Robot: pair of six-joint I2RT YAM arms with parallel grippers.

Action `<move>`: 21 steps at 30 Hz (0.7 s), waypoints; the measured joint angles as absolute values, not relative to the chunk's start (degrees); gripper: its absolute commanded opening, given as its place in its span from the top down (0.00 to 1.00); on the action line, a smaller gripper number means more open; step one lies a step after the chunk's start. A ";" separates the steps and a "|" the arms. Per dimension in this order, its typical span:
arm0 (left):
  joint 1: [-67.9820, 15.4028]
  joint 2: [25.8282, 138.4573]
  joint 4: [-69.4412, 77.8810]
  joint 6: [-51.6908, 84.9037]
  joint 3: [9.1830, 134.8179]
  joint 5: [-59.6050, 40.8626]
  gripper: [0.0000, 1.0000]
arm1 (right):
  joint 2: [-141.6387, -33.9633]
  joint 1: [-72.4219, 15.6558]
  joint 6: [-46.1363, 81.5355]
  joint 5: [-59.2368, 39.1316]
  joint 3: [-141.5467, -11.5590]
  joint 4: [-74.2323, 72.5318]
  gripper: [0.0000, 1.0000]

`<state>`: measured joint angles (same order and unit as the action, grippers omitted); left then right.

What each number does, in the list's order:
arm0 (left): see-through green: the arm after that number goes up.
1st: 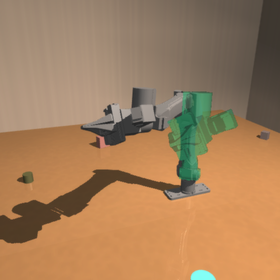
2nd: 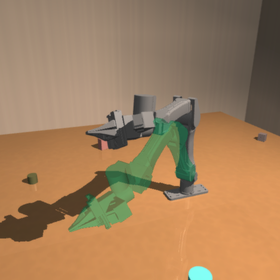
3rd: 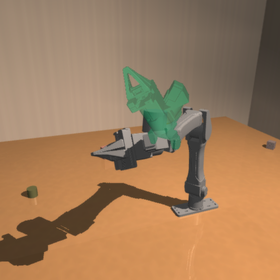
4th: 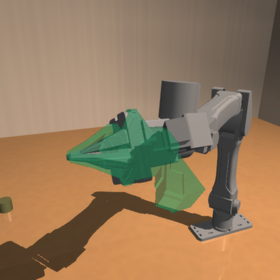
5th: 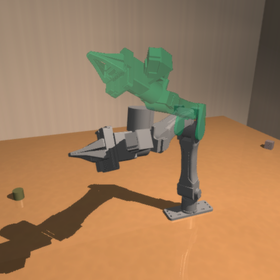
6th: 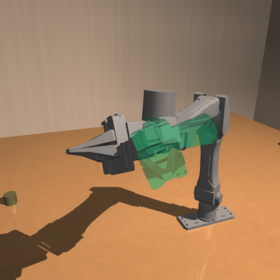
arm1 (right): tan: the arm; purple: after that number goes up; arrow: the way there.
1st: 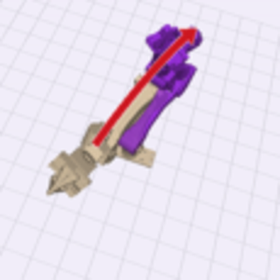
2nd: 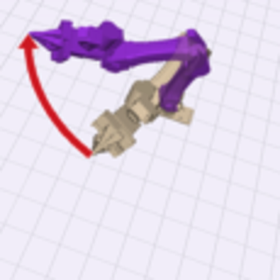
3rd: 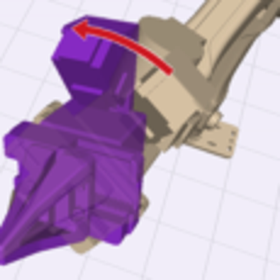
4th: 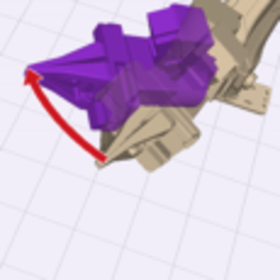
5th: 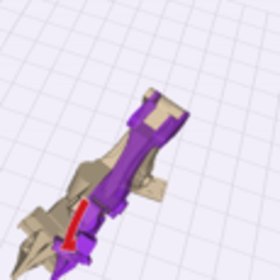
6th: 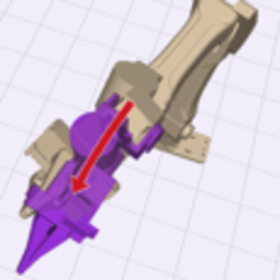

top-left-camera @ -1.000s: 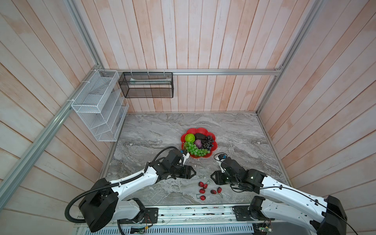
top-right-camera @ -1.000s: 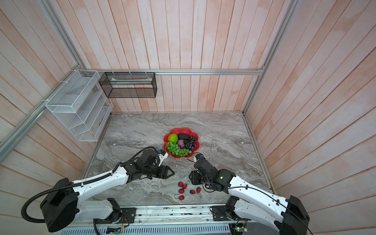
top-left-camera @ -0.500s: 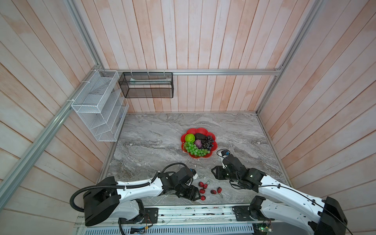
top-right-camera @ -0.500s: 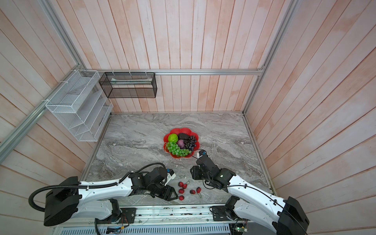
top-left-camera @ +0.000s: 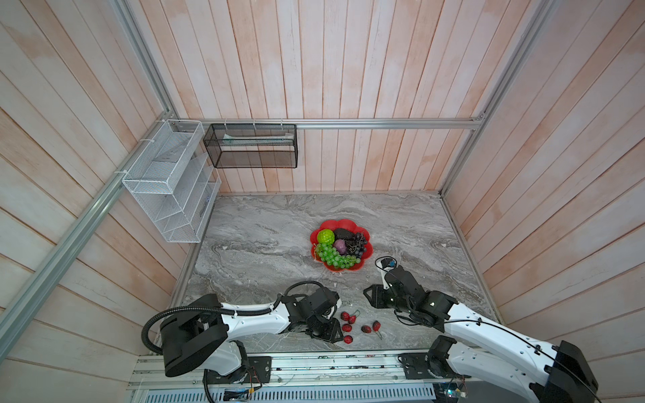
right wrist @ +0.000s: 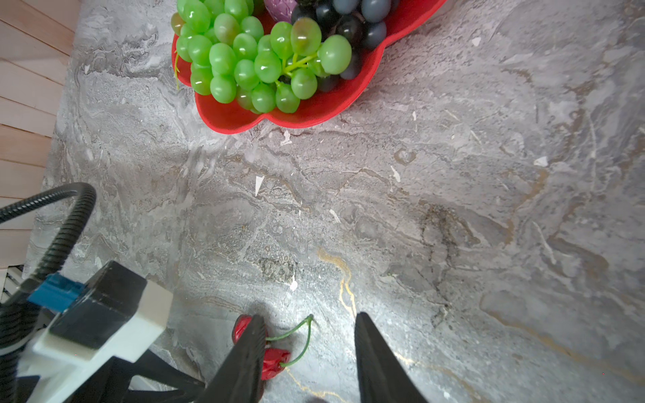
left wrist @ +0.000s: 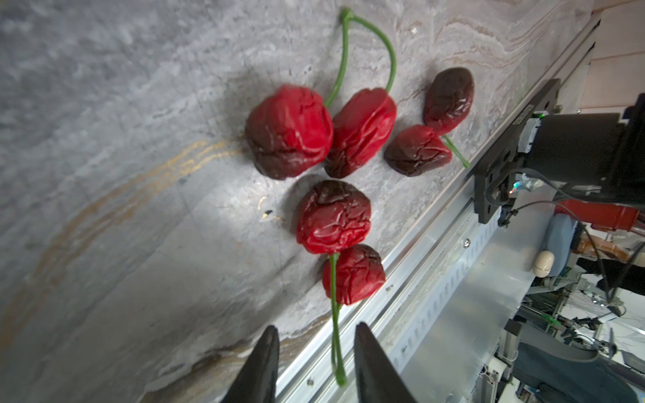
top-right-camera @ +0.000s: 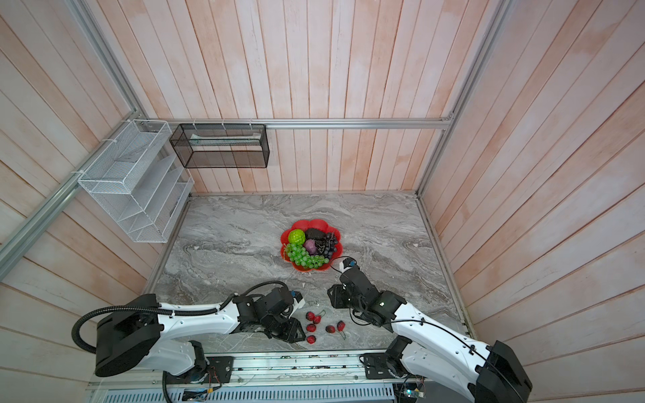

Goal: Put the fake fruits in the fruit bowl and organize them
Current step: 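Move the left gripper to a red cherry pair while the right gripper hovers over another, then grasp the red cherry stem with the left gripper and lift toward the bowl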

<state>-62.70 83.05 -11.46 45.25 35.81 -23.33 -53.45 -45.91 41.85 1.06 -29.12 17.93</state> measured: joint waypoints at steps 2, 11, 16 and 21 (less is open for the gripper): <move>-62.70 83.57 -10.61 45.56 36.03 -23.33 0.66 | -53.45 -45.69 41.76 0.93 -29.08 17.78 0.58; -62.72 84.03 -9.96 46.33 36.32 -22.15 0.88 | -53.45 -45.52 41.52 0.14 -28.84 16.36 0.59; -62.70 83.74 -10.85 46.35 36.34 -21.04 0.97 | -53.45 -45.06 40.71 0.05 -28.84 16.21 0.59; -62.70 81.32 -11.90 46.35 36.34 -19.38 1.00 | -53.45 -44.80 40.25 -0.38 -28.84 16.21 0.60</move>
<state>-62.70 81.32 -11.90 46.35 36.34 -19.38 -53.45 -44.80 40.25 -0.38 -28.84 16.21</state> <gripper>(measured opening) 0.046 0.406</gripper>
